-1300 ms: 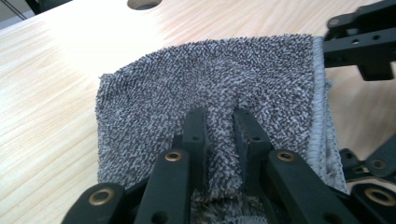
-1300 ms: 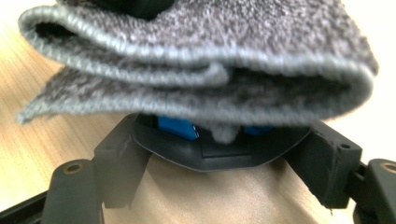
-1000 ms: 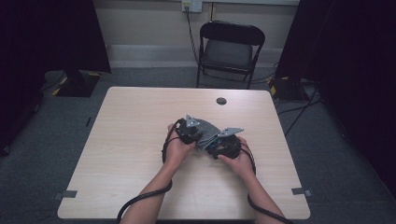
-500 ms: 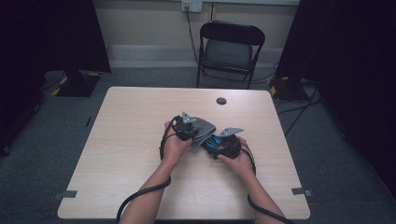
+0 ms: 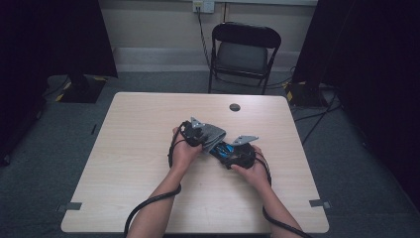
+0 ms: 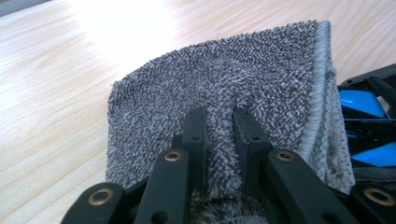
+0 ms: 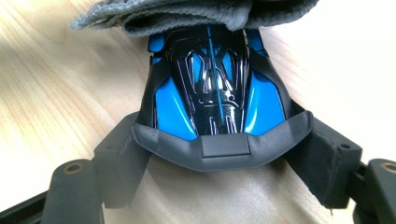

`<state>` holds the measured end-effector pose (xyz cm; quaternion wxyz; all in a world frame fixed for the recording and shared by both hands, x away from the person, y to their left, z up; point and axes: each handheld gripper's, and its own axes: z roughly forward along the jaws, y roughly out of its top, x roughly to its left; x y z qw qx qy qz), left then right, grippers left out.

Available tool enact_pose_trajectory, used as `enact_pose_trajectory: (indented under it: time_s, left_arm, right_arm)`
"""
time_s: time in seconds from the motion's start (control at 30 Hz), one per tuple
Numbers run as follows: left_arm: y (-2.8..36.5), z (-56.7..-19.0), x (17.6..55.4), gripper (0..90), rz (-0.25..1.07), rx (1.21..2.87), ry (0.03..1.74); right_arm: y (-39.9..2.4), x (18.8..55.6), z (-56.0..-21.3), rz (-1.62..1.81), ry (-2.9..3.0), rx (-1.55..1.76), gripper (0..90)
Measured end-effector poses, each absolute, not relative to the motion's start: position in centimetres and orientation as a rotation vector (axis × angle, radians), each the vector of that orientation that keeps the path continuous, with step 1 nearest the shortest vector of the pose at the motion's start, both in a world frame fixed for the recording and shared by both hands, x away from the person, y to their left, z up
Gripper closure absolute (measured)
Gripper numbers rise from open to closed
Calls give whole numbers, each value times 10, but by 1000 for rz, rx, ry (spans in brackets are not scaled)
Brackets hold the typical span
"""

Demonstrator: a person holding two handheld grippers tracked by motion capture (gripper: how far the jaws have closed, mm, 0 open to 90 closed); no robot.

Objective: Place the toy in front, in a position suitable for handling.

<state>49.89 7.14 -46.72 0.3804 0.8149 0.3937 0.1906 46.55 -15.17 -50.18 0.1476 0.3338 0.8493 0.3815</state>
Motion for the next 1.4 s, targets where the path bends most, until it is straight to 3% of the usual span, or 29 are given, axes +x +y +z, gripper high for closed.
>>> enact_pose_trajectory:
  time_s: [1.4]
  left_arm:
    - [100, -482, 514, 766, 514, 2035, 1161]
  right_arm:
    - [-152, 465, -502, 1097, 2443, 960, 245]
